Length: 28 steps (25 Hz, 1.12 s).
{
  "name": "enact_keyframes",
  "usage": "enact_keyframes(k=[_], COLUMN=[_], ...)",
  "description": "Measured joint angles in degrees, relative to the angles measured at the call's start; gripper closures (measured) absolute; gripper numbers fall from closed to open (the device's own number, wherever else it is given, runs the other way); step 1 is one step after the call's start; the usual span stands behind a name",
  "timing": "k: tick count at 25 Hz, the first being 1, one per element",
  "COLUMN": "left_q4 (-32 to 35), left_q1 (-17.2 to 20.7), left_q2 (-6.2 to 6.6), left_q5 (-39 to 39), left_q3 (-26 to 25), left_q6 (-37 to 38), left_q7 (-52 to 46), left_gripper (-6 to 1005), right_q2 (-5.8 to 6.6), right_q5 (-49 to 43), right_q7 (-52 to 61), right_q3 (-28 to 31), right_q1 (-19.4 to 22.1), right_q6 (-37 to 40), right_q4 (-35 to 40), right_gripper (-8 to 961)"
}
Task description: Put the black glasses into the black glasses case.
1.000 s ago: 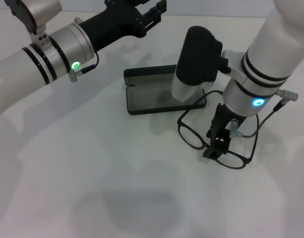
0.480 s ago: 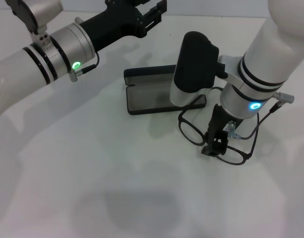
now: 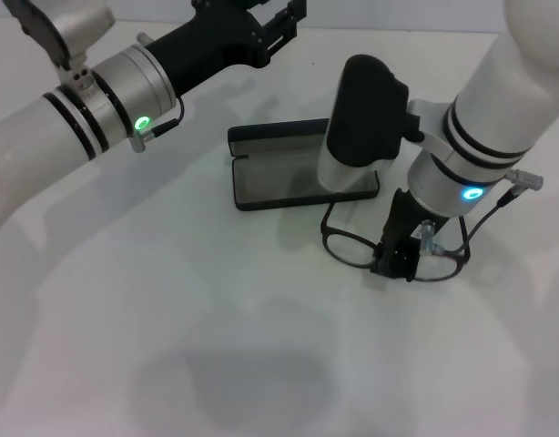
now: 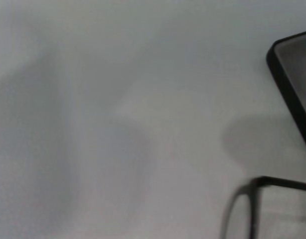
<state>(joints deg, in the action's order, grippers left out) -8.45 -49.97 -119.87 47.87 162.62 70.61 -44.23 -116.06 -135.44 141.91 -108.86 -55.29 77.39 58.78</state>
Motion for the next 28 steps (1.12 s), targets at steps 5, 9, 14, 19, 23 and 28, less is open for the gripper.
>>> enact_keyframes(k=[5, 9, 14, 19, 23, 28], left_q4=[1.3, 1.6, 3.0, 1.9, 1.3, 0.8], left_q1=[0.5, 0.5, 0.5, 0.8, 1.5, 1.5], left_q2=[0.14, 0.08, 0.25, 1.10, 3.03, 3.87], left_q5=[0.7, 0.7, 0.8, 0.3, -0.6, -2.2], left_q3=[0.1, -0.2, -0.1, 0.1, 0.2, 0.2], left_q6=[0.9, 1.0, 1.7, 8.0, 15.0, 19.2], left_q7=[-0.2, -0.4, -0.9, -7.0, -12.4, -16.8], left_gripper=[519, 519, 519, 516, 507, 416], right_q2=[0.12, 0.36, 0.38, 0.50, 0.51, 0.13], right_q5=[0.0, -0.4, -1.8, 4.2, 11.3, 21.9], right_q7=[-0.1, -0.5, -2.8, -9.7, -19.3, -39.7], right_q3=[2.9, 6.2, 15.6, 27.4, 34.7, 40.5], right_q1=[1.2, 2.3, 7.2, 13.4, 18.3, 25.4], right_q6=[2.8, 6.1, 12.1, 17.0, 18.6, 17.6], right_q4=[1.9, 5.0, 13.7, 20.7, 22.3, 19.9], right_gripper=[773, 823, 836, 836, 836, 836])
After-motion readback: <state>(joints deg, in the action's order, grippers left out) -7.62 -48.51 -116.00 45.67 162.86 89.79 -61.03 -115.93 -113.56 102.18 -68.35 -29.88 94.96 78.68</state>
